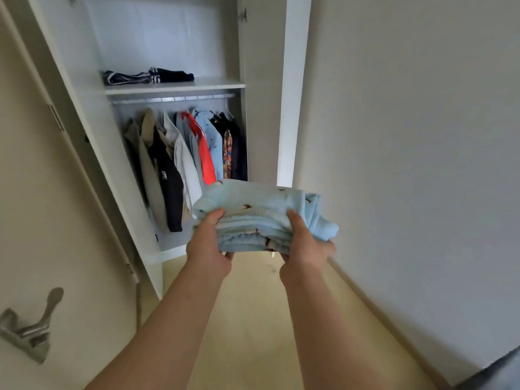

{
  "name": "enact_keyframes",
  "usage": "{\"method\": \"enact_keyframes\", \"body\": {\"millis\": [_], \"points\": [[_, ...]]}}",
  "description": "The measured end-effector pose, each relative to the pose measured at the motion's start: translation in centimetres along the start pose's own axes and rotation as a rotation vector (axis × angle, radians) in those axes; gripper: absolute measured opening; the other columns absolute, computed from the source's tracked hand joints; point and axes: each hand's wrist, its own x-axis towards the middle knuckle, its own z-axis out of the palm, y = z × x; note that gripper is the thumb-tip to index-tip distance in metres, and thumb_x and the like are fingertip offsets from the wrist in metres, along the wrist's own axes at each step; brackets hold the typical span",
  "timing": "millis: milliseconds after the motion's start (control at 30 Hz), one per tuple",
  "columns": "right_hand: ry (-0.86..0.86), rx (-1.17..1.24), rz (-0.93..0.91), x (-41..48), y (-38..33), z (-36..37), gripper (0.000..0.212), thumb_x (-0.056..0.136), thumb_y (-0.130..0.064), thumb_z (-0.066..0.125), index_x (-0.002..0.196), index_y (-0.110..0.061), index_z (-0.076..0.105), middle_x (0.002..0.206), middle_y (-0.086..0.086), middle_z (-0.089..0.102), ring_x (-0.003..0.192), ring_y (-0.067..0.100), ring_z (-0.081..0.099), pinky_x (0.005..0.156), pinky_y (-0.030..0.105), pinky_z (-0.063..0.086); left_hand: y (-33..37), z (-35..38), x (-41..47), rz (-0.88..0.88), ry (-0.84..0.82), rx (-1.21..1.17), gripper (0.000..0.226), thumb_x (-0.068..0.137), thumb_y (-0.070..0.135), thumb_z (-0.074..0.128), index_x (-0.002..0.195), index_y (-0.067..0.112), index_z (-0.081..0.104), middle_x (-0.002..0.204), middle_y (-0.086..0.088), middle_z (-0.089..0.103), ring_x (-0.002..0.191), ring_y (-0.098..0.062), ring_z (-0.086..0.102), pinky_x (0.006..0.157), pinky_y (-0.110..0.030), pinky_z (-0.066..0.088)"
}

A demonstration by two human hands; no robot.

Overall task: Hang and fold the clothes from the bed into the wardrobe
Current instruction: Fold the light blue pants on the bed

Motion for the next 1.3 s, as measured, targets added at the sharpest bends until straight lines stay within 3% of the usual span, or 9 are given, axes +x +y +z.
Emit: {"method": "enact_keyframes", "body": {"millis": [233, 400, 533, 700, 933, 1100, 1300], "points": [[-0.095, -0.001, 0.040, 8.3, 2.3, 14.4, 0.106, 0.056, -0.033, 0.098, 0.139, -0.028, 0.032, 0.123, 0.000, 0.059, 0.100, 0.026, 0.071, 0.081, 0.047, 0.063, 7.8, 3.9, 12.7, 0.097, -0.002, -0.135, 0.052, 0.071, 0.027, 0.087, 0.119, 0.018, 0.071, 0.106, -0.001, 0.078, 0.093, -0.019, 0.075, 0.073, -0.031, 0.059], [-0.196, 0.018, 0.055, 16.7, 2.7, 23.7, 0.087, 0.062, -0.028, 0.097, 0.127, -0.030, 0.039, 0.117, 0.001, 0.062, 0.097, 0.025, 0.071, 0.077, 0.047, 0.064, 12.6, 9.0, 22.2, 0.185, -0.021, -0.176, 0.051, 0.072, 0.025, 0.086, 0.120, 0.016, 0.071, 0.109, -0.006, 0.077, 0.100, -0.026, 0.074, 0.089, -0.039, 0.059], [-0.296, 0.006, 0.032, 23.4, 1.3, 32.2, 0.064, 0.066, -0.025, 0.095, 0.104, -0.035, 0.045, 0.112, 0.002, 0.067, 0.092, 0.026, 0.074, 0.075, 0.050, 0.064, 17.4, 14.3, 29.0, 0.239, -0.014, -0.177, 0.045, 0.072, 0.026, 0.087, 0.114, 0.018, 0.072, 0.103, -0.006, 0.078, 0.095, -0.025, 0.075, 0.073, -0.034, 0.059], [-0.358, 0.003, 0.008, 30.8, -0.1, 42.1, 0.093, 0.060, -0.032, 0.096, 0.135, -0.025, 0.042, 0.123, 0.001, 0.064, 0.101, 0.025, 0.072, 0.087, 0.048, 0.061, 22.8, 20.2, 36.9, 0.303, -0.032, -0.171, 0.045, 0.072, 0.028, 0.087, 0.114, 0.021, 0.073, 0.105, -0.003, 0.078, 0.095, -0.023, 0.076, 0.076, -0.034, 0.058], [-0.438, 0.052, -0.038, 40.1, 0.8, 54.4, 0.088, 0.057, -0.031, 0.098, 0.127, -0.023, 0.045, 0.118, 0.000, 0.067, 0.097, 0.023, 0.074, 0.081, 0.048, 0.062, 29.2, 25.8, 48.6, 0.385, -0.053, -0.193, 0.045, 0.073, 0.031, 0.086, 0.115, 0.020, 0.072, 0.106, -0.002, 0.078, 0.094, -0.019, 0.075, 0.072, -0.032, 0.058], [-0.519, 0.060, -0.128, 46.4, 1.5, 63.7, 0.090, 0.062, -0.032, 0.095, 0.136, -0.019, 0.045, 0.123, 0.003, 0.068, 0.102, 0.024, 0.073, 0.086, 0.047, 0.061, 34.8, 29.9, 57.6, 0.444, -0.134, -0.234, 0.041, 0.083, 0.032, 0.080, 0.120, 0.017, 0.071, 0.111, -0.004, 0.077, 0.102, -0.021, 0.073, 0.083, -0.034, 0.059], [-0.559, 0.076, -0.183, 52.8, 0.8, 77.4, 0.098, 0.063, -0.036, 0.093, 0.137, -0.036, 0.029, 0.124, 0.000, 0.065, 0.104, 0.024, 0.071, 0.091, 0.047, 0.059, 44.3, 35.7, 68.5, 0.461, -0.192, -0.195, 0.048, 0.082, 0.039, 0.080, 0.123, 0.017, 0.070, 0.113, -0.004, 0.076, 0.104, -0.022, 0.073, 0.084, -0.034, 0.059]]}}
